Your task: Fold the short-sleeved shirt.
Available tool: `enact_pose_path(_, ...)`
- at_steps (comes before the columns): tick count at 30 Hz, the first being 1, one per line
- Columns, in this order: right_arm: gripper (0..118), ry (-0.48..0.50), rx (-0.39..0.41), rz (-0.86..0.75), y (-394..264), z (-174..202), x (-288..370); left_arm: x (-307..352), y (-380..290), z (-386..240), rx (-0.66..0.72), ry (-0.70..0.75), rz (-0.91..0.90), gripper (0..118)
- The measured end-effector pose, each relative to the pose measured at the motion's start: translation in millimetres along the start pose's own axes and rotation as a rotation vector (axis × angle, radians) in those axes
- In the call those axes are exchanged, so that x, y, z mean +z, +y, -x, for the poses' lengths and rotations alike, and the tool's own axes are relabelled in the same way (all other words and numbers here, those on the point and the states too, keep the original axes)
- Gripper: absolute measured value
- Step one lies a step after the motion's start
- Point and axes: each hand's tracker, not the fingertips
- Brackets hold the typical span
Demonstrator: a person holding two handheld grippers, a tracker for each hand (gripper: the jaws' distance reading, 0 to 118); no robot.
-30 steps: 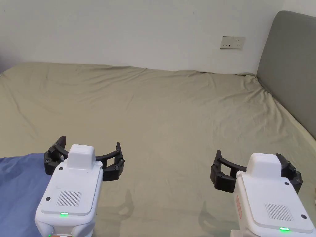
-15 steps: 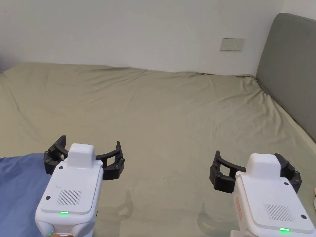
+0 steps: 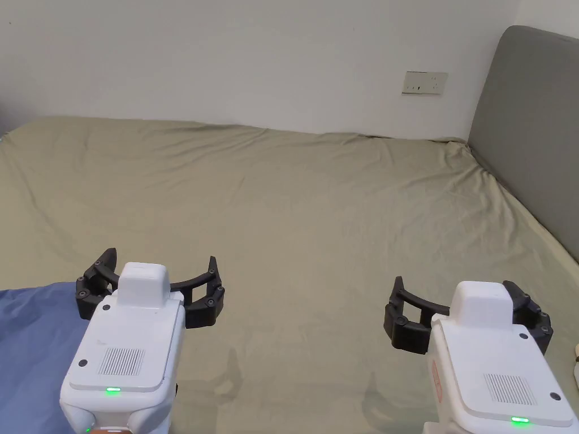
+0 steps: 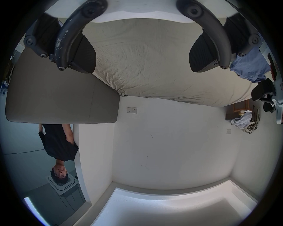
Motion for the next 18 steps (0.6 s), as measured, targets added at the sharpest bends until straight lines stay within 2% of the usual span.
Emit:
enact_pose_path(3, 115, 0.003, 0.003, 0.003, 0.4, 0.0, -0.2, -0.5, 1.8, -1.1, -0.005, -0.009, 0.017, 118)
enact_pose_path(4, 96, 0.009, 0.005, 0.005, 0.7, -0.1, -0.1, -0.1, 2.1, -1.3, -0.002, -0.013, 0.019, 107)
enact_pose_path(6, 41, 0.022, 0.003, 0.007, 1.9, -0.1, 1.5, 4.3, 2.5, -1.2, 0.013, -0.032, 0.012, 55)
enact_pose_path(7, 27, 0.025, 0.004, 0.008, 2.4, 0.3, 2.1, 6.9, 3.4, -1.3, 0.030, -0.055, 0.000, 39)
enact_pose_path(8, 27, 0.028, 0.007, 0.014, 3.5, 1.8, 1.0, 7.5, 3.8, -1.8, 0.034, -0.051, 0.000, 39)
enact_pose_path(9, 1, 0.025, 0.012, 0.026, 4.5, 3.6, -1.1, 4.7, 4.8, -3.5, 0.030, -0.045, 0.015, 0)
enact_pose_path(12, 1, 0.075, -0.004, 0.027, 9.3, 8.9, -5.2, 4.9, 1.4, -3.1, 0.057, -0.072, 0.032, 0)
enact_pose_path(15, 1, 0.094, 0.022, 0.013, 14.8, 27.5, -10.8, 9.9, -0.5, 17.9, 0.055, -0.017, 0.043, 0)
enact_pose_path(18, 1, 0.179, 0.011, 0.006, 20.0, 52.8, -17.6, 17.8, -2.8, 46.1, 0.060, 0.058, 0.056, 0)
